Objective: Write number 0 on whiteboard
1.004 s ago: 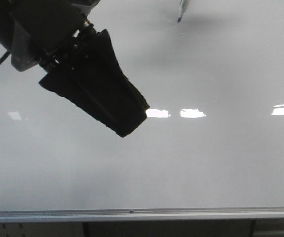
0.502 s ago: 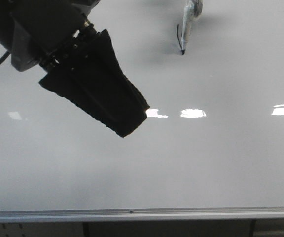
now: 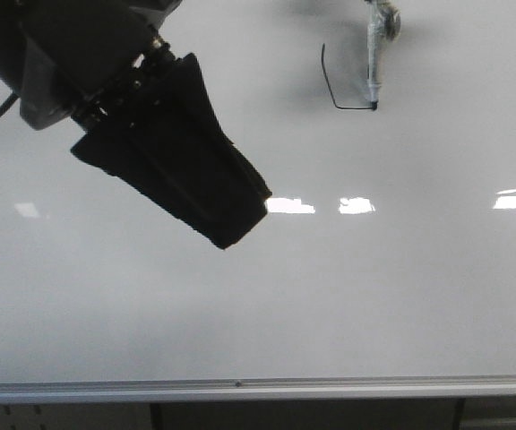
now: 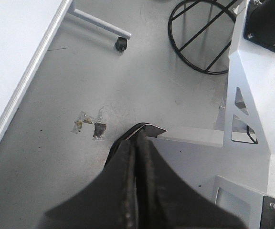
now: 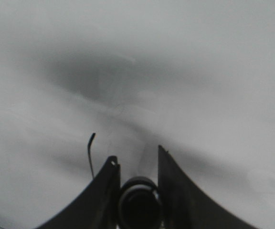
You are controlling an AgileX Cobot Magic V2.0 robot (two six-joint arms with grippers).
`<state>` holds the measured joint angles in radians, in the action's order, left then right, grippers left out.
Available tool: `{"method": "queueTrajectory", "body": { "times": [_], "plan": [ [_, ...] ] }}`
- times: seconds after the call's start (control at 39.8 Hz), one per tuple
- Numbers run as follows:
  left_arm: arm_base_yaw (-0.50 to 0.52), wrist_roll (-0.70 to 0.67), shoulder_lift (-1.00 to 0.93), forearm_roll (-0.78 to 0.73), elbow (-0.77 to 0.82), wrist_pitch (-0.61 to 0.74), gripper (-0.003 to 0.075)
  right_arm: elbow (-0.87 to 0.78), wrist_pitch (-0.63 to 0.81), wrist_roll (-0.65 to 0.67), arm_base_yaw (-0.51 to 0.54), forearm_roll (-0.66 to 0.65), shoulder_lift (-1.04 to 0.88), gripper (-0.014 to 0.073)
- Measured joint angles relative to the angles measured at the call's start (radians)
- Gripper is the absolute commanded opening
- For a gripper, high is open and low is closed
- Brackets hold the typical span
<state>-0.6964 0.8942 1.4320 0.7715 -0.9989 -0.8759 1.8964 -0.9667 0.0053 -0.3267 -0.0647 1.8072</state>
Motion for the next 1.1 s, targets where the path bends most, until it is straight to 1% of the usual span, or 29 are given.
{"method": "queueTrajectory", "body": {
  "times": [0.18,0.53,0.93,1.1],
  "plan": [
    [0.0,0.0,0.0,0.0,0.0,0.0,-0.002,0.033,0.005,0.0,0.023,-0.009,0.0,-0.006],
    [0.0,0.0,0.0,0.0,0.0,0.0,-0.002,0.101,0.062,0.0,0.023,-0.015,0.0,-0.006],
    [0.0,0.0,0.0,0.0,0.0,0.0,-0.002,0.103,0.141,0.0,0.019,0.065,0.0,-0.006],
    [0.0,0.0,0.0,0.0,0.0,0.0,-0.002,0.103,0.159,0.0,-0.006,0.065,0.004,-0.006]
  ]
}}
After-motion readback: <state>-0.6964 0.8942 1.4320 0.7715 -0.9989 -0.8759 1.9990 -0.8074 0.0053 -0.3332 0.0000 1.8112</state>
